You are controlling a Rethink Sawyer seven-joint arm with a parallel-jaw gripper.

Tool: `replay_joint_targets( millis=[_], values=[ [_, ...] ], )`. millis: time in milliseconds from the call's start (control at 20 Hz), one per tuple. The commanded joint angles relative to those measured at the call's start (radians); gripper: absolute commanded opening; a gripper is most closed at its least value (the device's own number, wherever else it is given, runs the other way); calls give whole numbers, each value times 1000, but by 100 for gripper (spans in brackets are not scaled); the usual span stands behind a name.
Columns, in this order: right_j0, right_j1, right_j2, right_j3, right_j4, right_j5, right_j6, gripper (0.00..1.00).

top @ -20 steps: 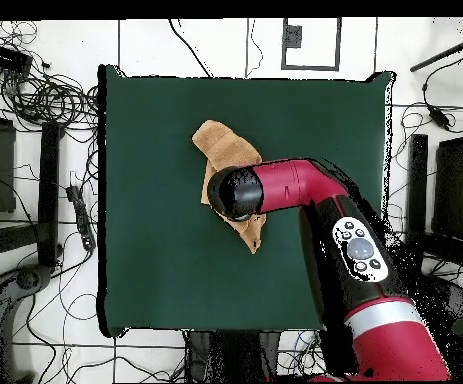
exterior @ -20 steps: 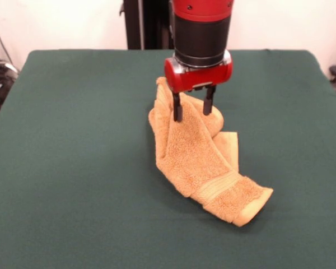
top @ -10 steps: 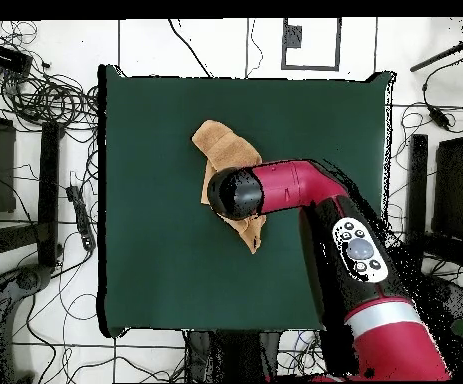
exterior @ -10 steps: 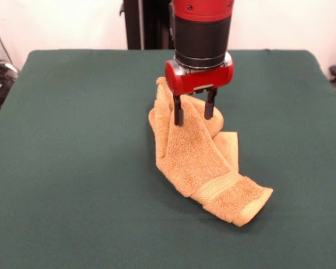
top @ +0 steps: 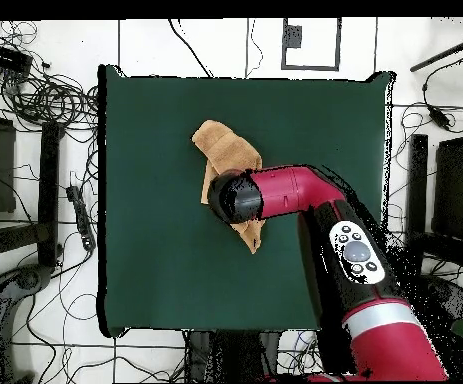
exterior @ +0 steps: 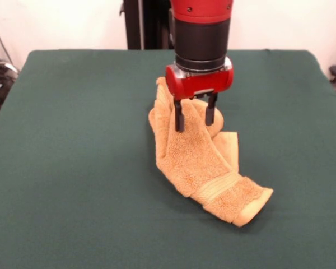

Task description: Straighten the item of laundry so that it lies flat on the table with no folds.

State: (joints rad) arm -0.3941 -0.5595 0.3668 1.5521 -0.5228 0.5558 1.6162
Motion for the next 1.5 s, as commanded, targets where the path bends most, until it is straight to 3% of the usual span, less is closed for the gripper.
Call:
replay_joint_targets(
  millis=[50, 800, 1500],
  values=[
    [57, 108, 0, 85, -20, -47, 84, 100],
    [79, 80, -14, 81, 20, 87, 65, 100],
    [74, -6, 0, 44, 11, 249, -50, 100]
  ],
)
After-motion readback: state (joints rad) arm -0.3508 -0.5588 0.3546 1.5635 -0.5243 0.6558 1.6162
